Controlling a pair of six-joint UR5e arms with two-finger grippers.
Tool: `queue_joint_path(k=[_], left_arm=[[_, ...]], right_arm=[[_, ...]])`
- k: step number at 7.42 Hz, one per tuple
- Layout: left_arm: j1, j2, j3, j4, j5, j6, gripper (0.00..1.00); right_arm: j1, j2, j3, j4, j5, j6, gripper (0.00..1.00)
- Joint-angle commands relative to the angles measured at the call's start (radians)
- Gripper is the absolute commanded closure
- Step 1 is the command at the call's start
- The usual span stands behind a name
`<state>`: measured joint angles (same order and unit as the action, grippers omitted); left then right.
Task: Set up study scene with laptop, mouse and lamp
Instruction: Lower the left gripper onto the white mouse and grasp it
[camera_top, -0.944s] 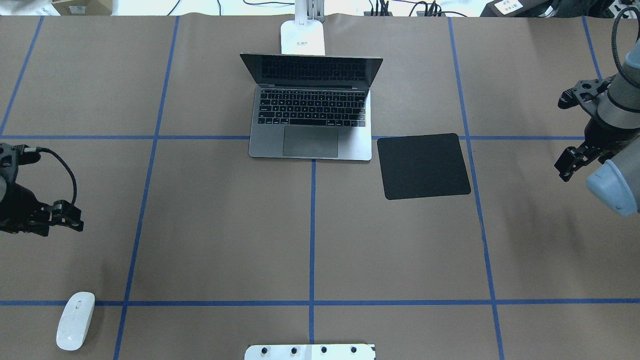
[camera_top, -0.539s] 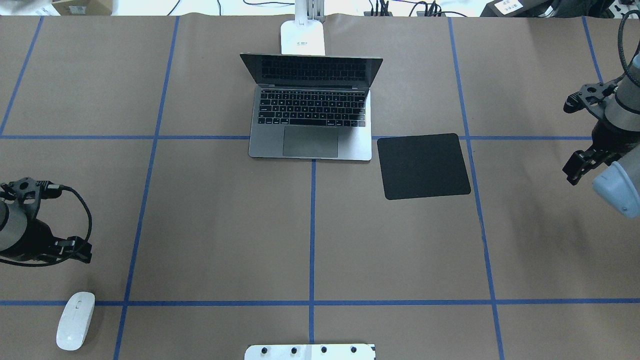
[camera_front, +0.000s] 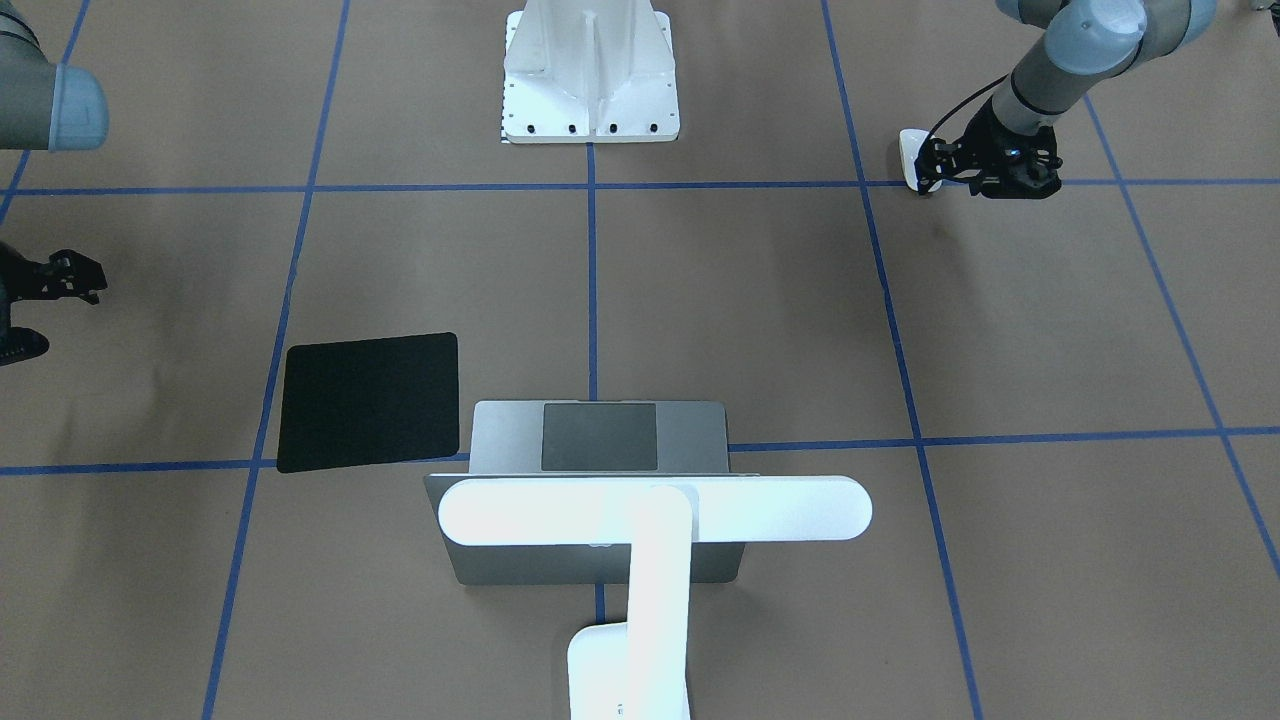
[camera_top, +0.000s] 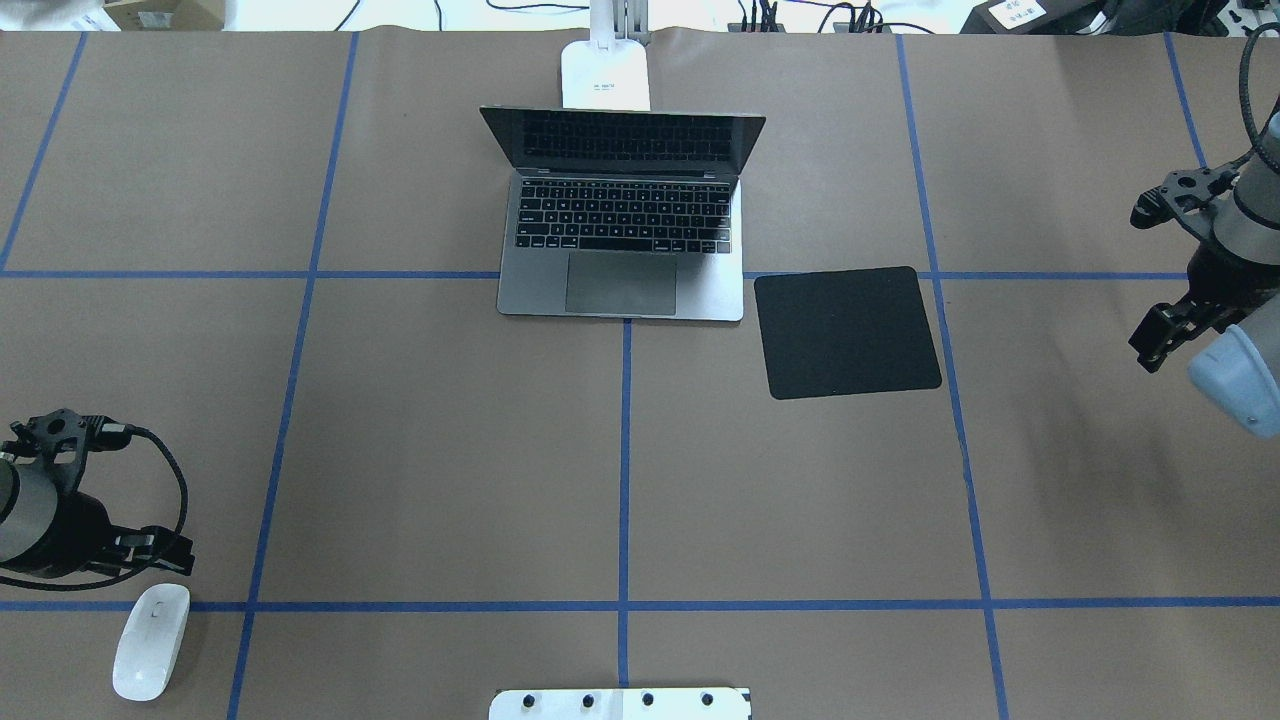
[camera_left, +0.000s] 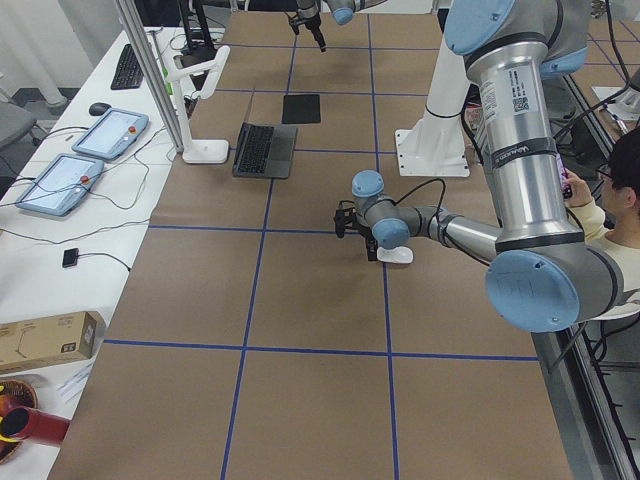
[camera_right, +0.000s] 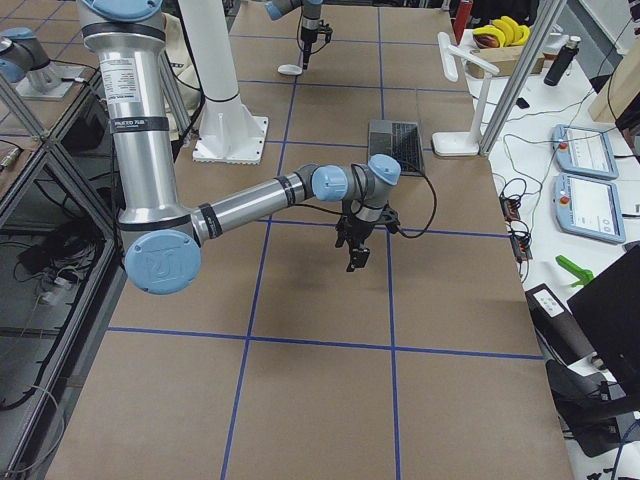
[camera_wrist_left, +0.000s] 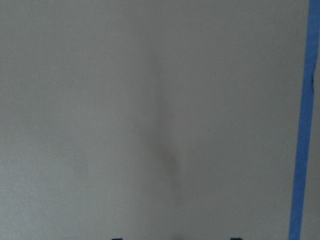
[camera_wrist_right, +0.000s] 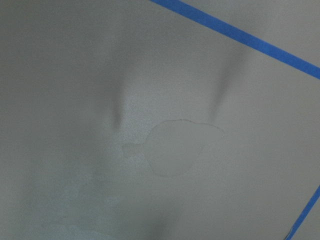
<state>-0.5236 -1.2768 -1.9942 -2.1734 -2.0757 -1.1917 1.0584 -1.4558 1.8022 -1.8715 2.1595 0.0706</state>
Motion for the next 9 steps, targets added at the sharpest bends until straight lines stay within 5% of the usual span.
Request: queue_joint_path(k=[1,9], left_arm=[[0.057,0.026,0.0,-0.054,0.023,-0.043,0.17],[0.214,0.059,0.0,-0.088,0.14,-0.123,0.17]], right_arm=[[0.0,0.0,-0.003,0.0,-0.001,0.0,0.0],[0.0,-0.003,-0.004,0.002,-0.003,0.0,0.0]])
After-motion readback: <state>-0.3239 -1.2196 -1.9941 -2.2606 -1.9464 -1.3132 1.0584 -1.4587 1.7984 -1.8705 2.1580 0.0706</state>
